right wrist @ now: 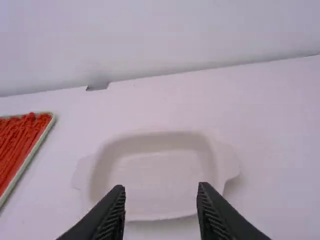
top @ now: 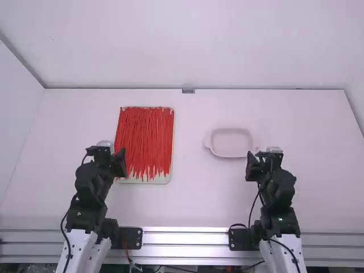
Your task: Fasten the cable tie
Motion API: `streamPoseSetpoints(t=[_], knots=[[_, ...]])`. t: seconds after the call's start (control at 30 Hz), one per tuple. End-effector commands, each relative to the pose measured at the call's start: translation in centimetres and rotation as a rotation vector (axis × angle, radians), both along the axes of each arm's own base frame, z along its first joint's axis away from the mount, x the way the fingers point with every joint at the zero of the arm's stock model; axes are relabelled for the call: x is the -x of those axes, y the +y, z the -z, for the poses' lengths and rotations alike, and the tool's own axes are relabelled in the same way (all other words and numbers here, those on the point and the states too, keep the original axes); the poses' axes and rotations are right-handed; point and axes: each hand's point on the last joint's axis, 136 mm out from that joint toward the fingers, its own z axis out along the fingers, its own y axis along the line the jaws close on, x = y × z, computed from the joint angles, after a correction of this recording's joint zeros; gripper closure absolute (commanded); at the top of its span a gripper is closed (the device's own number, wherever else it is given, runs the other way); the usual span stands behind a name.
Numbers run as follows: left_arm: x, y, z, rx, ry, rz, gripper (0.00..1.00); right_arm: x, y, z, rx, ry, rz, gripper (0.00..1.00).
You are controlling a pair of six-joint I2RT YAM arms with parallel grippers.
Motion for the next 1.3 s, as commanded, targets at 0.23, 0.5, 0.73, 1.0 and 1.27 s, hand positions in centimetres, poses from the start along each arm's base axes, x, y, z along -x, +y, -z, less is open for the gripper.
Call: streamPoseSetpoints(t=[0.23,0.5,0.73,1.0,1.27], knots=[[-3.0,1.1,-2.4,0.008,0.090,-0.056,0.41,-1.3,1.9,-4.3,-0.080,0.082,-0.070,0.41],[-4.2,-1.2,-3.4,0.081,0.246,0.066,0.26,-2.6,3.7,-5.0,-0.164,0.188,-0.133,0.26],[-3.6,-0.2,-1.7,0.043,0.468,0.025,0.15,-1.7,4.4,-2.9,-0.156,0.369,-0.171,0.15],[-2.2,-0.1,-0.1,0.060,0.669,0.010,0.06,0.9,6.8,-2.3,-0.209,0.531,-0.247,0.06],[-4.1,-0.4,0.0,0.070,0.666,0.032,0.01,-0.1,5.8,-3.6,0.000,0.479,-0.180,0.02]])
